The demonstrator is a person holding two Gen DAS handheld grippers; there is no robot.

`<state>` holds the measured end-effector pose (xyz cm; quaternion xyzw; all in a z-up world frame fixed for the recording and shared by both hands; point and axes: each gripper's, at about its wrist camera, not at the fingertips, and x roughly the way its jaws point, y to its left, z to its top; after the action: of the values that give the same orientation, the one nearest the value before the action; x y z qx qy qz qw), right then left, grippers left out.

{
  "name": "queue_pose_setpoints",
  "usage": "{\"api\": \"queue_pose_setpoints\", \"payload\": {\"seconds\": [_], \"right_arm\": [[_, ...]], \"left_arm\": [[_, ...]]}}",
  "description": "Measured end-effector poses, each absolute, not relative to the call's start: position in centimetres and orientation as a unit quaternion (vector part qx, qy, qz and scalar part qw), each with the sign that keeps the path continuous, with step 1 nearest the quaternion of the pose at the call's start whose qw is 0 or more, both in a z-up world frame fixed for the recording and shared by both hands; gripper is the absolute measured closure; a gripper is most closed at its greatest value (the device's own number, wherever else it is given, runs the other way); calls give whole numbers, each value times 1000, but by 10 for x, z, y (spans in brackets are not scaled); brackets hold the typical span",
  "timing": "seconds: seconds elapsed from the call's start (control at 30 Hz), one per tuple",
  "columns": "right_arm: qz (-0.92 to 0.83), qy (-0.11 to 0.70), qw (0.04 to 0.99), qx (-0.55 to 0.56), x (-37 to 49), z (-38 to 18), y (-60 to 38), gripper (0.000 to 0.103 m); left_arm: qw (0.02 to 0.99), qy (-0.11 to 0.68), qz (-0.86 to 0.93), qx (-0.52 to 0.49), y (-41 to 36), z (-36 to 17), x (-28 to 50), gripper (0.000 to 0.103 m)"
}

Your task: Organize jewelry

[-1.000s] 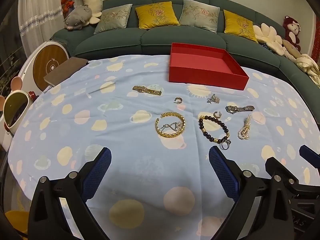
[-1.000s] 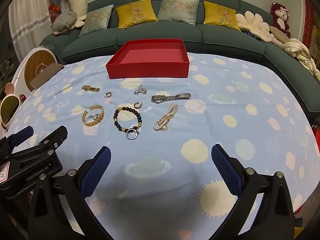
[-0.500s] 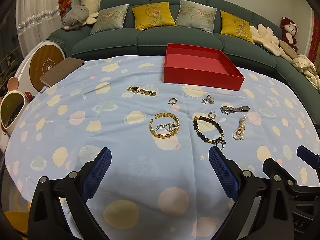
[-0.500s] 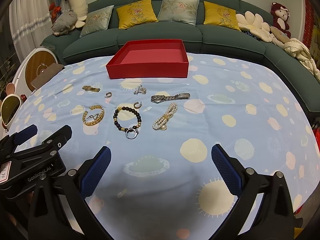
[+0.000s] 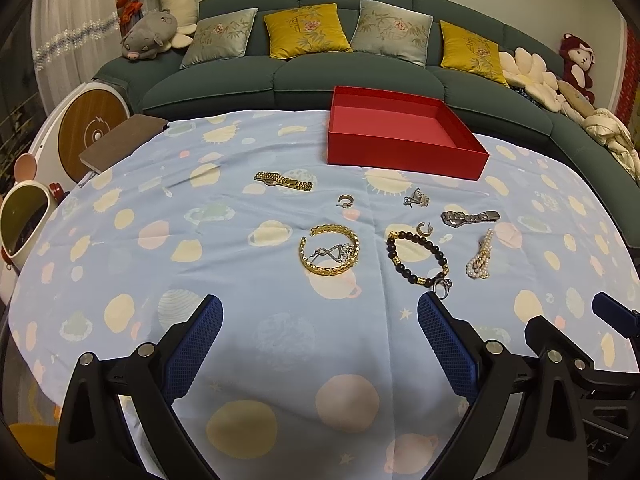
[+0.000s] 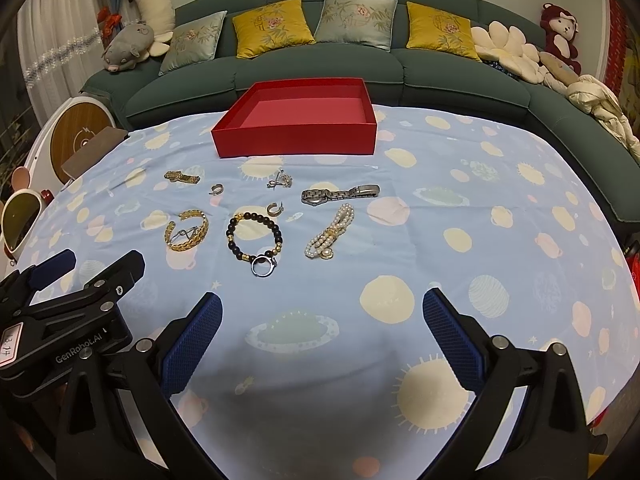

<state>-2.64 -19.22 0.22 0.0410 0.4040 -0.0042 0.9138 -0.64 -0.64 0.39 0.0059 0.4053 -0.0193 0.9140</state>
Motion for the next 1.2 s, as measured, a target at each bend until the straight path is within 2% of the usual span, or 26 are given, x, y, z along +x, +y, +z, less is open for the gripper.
{"api": "queue_pose_setpoints", "payload": {"seconds": [1.2], "right_arm": [[0, 403, 914, 44, -26, 2, -190, 5]], "left_arm": [[918, 396, -17, 3, -4, 5, -8, 7]]}}
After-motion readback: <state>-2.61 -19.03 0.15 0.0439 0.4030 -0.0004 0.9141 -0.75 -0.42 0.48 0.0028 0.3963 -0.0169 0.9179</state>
